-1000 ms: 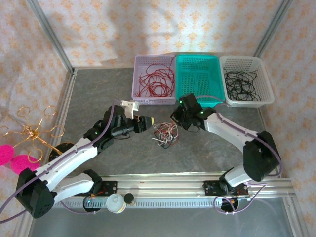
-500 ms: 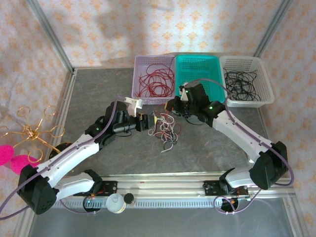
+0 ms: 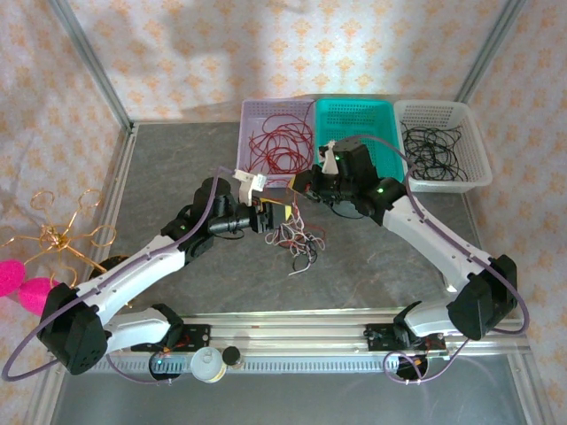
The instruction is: Untangle the cables
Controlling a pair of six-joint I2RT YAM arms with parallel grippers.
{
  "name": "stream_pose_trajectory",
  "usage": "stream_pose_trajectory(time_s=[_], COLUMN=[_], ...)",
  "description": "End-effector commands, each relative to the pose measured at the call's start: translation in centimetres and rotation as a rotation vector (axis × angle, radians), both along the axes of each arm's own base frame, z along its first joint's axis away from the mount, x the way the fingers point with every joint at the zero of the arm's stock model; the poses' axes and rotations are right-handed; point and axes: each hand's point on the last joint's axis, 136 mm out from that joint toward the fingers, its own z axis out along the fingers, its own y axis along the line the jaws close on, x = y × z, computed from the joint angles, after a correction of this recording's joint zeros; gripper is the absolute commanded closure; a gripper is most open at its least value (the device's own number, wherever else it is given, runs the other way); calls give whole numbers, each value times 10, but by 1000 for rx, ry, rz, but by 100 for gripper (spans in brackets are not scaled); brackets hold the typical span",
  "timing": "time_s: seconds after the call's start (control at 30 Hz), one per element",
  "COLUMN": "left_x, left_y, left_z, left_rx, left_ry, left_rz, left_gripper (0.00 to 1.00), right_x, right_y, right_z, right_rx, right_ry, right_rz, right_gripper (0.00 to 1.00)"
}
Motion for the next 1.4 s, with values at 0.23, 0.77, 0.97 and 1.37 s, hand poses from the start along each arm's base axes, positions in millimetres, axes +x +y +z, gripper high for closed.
stream_pose_trajectory(time_s=[0.23, 0.77, 0.97, 1.37], left_x=[11, 48, 56, 81], left_y=[71, 68, 70, 81], left_z=[1, 27, 43, 36], left_rx=[-149, -610, -717, -689], left_ry=[210, 329, 291, 255], left_rz=[330, 493, 494, 608], left_gripper=[37, 33, 39, 87], right_x=[-11, -34, -35, -52], right_y=[8, 24, 24, 22], right_z=[43, 66, 63, 68], right_rx=[10, 110, 115, 158], right_ry=[-307, -558, -543, -572], right_rz=[182, 396, 393, 441], right_gripper=[100, 100, 100, 100])
